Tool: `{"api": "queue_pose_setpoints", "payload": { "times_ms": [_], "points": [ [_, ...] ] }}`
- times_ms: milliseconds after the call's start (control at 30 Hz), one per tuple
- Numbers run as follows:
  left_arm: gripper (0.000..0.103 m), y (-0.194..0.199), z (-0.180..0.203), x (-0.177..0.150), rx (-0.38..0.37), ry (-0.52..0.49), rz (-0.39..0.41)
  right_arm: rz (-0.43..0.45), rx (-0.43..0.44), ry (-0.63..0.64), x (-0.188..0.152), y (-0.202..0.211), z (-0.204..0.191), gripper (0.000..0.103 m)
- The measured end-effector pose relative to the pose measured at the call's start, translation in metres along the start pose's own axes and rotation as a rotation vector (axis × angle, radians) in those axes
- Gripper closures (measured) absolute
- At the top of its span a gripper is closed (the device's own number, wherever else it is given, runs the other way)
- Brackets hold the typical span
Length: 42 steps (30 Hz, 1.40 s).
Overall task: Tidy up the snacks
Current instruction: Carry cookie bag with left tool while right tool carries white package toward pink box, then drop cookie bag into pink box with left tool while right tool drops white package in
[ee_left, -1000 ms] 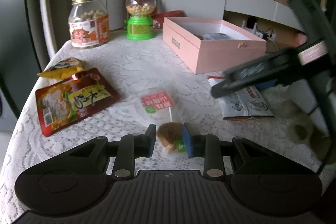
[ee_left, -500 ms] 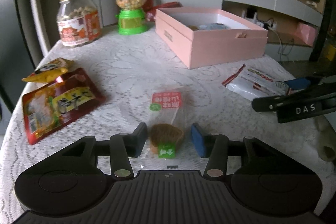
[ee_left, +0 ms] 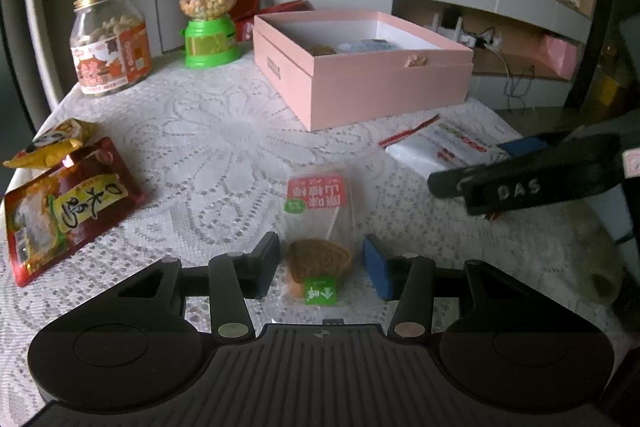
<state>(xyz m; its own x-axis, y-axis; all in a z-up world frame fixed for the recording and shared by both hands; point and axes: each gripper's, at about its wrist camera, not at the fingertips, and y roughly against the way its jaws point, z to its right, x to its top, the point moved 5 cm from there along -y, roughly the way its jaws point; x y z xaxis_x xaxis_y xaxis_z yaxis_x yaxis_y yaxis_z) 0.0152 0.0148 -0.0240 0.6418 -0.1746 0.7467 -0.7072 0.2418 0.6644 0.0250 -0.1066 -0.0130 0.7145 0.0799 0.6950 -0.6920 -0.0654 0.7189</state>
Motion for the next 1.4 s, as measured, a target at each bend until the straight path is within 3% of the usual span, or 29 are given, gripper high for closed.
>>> {"api": "queue_pose_setpoints", "payload": {
  "times_ms": [100,233,433,700,900,1067,1167,1233,1300,1400],
  "points": [
    [0.051,0.003,0.004,-0.003,0.013,-0.023,0.002,0.003,0.039,-0.005,0.001,0.011,0.001,0.027],
    [0.051,0.003,0.0,-0.002,0.001,-0.004,-0.001,0.023,0.03,-0.001,0.004,0.024,0.007,0.027],
    [0.06,0.008,-0.005,-0.003,-0.002,0.025,0.019,0.034,0.034,-0.009,0.004,0.038,0.017,0.027],
    [0.061,0.021,-0.013,0.008,-0.076,0.087,0.074,-0.004,0.032,-0.013,-0.003,0.04,0.029,0.027],
    [0.061,0.038,-0.013,0.084,-0.091,0.025,0.209,-0.009,0.057,-0.04,-0.003,0.04,0.032,0.027],
    [0.061,0.018,0.003,0.17,-0.101,-0.03,0.293,0.001,0.065,-0.05,-0.002,0.041,0.032,0.027],
    [0.058,-0.018,0.016,0.208,-0.158,-0.012,0.262,0.007,0.06,-0.049,-0.001,0.041,0.033,0.027],
    [0.054,-0.056,0.021,0.22,-0.228,0.025,0.194,0.009,0.06,-0.047,-0.001,0.041,0.032,0.027],
    [0.058,-0.09,0.022,0.219,-0.209,0.065,0.119,0.004,0.059,-0.046,-0.002,0.038,0.032,0.027],
    [0.059,-0.109,0.017,0.211,-0.149,0.102,0.104,-0.008,0.058,-0.037,-0.003,0.035,0.031,0.027]
  ]
}}
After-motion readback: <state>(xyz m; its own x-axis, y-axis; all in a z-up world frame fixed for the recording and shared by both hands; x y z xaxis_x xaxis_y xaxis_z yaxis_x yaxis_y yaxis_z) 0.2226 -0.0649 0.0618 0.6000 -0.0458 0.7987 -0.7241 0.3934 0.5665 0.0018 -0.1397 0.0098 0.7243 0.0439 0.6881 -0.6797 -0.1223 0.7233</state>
